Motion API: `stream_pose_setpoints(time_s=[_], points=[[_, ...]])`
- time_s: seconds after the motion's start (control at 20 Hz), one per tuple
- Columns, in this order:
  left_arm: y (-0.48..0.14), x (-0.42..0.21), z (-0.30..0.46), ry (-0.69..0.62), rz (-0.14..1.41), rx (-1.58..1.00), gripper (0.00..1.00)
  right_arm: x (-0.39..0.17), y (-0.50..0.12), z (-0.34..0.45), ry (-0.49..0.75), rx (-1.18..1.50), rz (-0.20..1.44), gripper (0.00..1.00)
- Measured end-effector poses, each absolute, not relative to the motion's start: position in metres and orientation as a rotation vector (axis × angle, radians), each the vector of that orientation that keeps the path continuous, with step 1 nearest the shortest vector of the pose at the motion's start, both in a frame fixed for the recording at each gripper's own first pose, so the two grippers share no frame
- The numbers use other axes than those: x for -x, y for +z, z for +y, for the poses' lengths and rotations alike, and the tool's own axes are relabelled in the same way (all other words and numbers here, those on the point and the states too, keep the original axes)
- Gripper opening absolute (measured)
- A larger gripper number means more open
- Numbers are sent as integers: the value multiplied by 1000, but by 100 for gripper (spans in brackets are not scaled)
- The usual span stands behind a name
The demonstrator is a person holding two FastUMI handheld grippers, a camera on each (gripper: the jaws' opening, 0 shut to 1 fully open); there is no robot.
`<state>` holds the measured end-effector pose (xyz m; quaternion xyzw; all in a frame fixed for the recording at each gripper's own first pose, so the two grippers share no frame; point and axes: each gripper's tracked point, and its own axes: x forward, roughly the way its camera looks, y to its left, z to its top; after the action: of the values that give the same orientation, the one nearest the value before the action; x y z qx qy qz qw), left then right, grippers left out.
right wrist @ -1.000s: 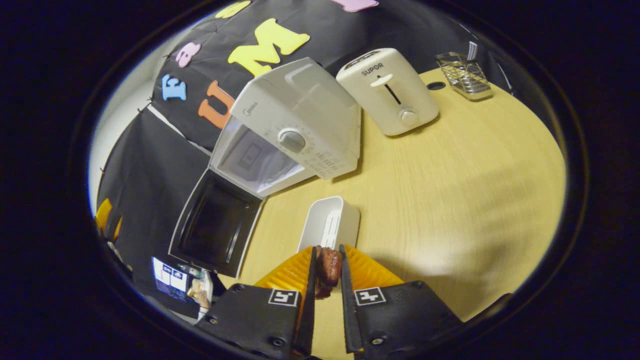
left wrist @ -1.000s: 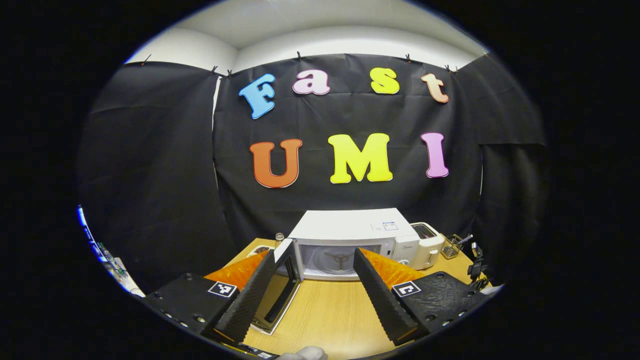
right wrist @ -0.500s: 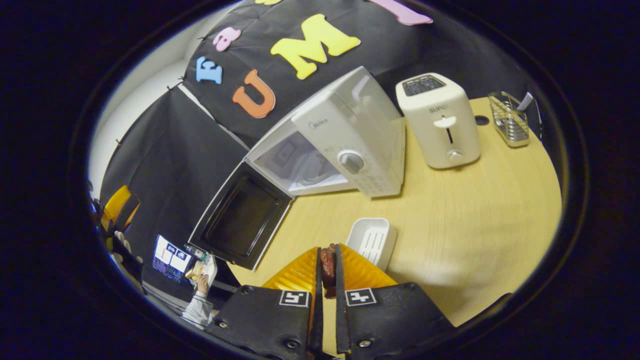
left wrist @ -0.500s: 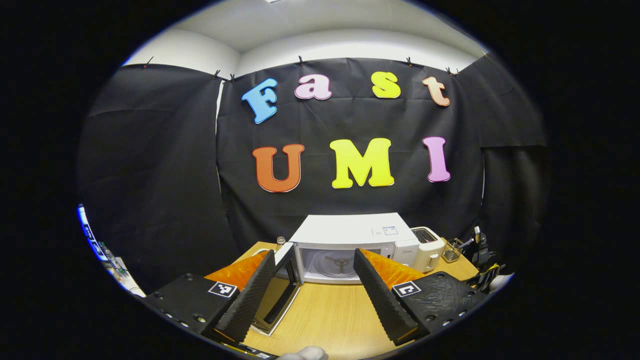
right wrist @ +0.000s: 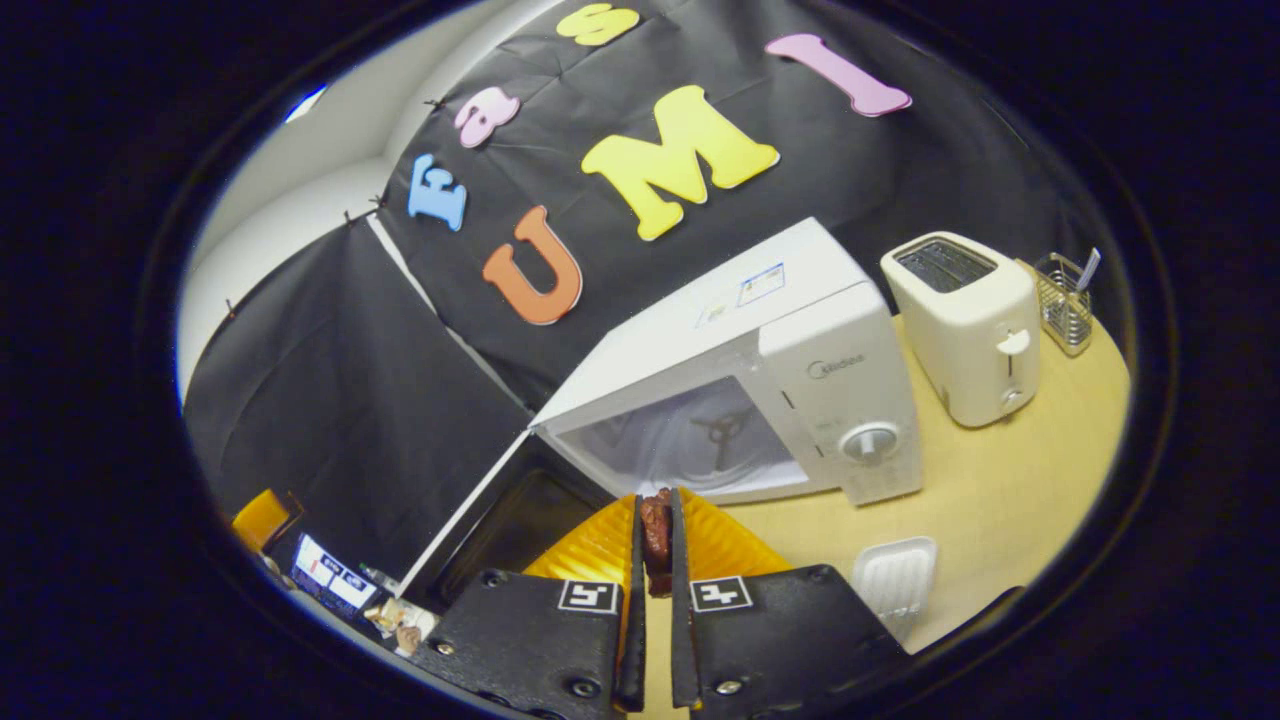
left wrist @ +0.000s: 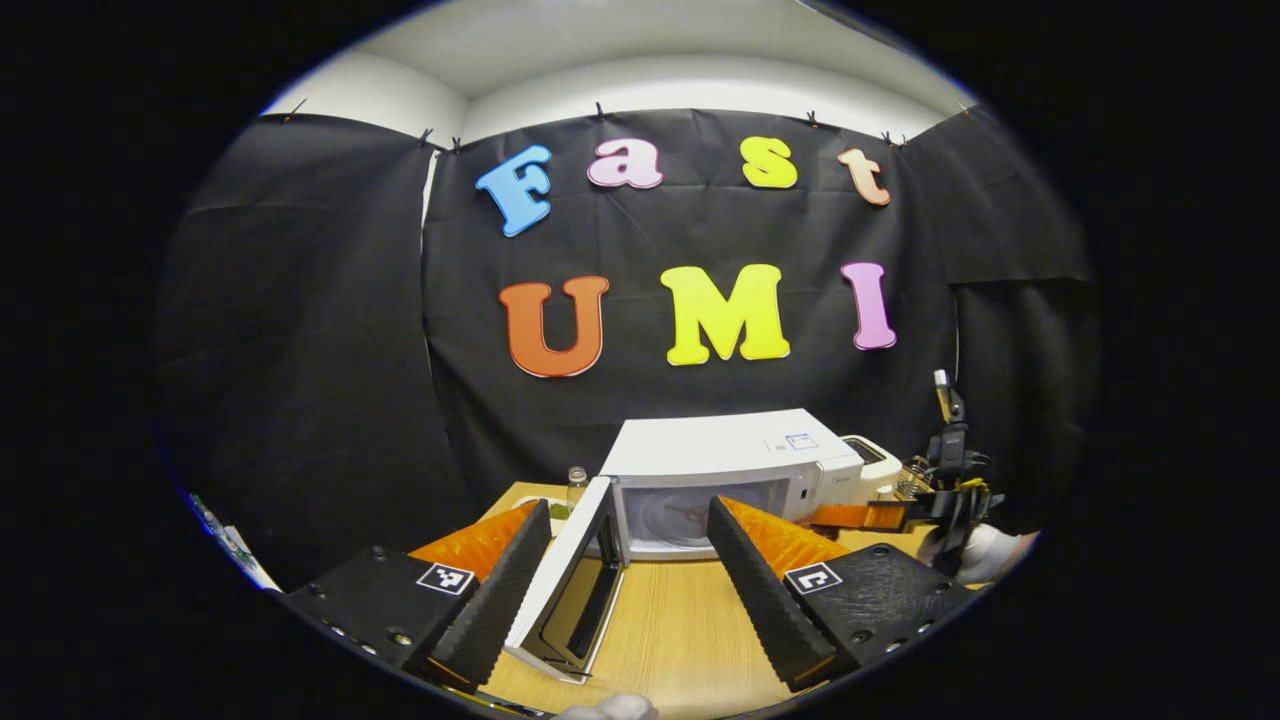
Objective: Open the microwave oven with the left hand, put the food in, and close the microwave oven.
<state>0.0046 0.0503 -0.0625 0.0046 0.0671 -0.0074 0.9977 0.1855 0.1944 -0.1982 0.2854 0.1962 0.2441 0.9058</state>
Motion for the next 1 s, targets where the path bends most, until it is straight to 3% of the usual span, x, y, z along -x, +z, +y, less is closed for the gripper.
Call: stream_pose_setpoints(time_s=[0.45,0.75,1.0], points=[[-105,-9,81,-129,174,-22,97,-271,-250,311,214,-926,216,13],[-138,0,106,-132,243,-42,97,-324,-288,313,1,-1114,146,13],[-146,-3,119,-124,256,-50,97,-355,-302,297,-98,-1170,112,13]])
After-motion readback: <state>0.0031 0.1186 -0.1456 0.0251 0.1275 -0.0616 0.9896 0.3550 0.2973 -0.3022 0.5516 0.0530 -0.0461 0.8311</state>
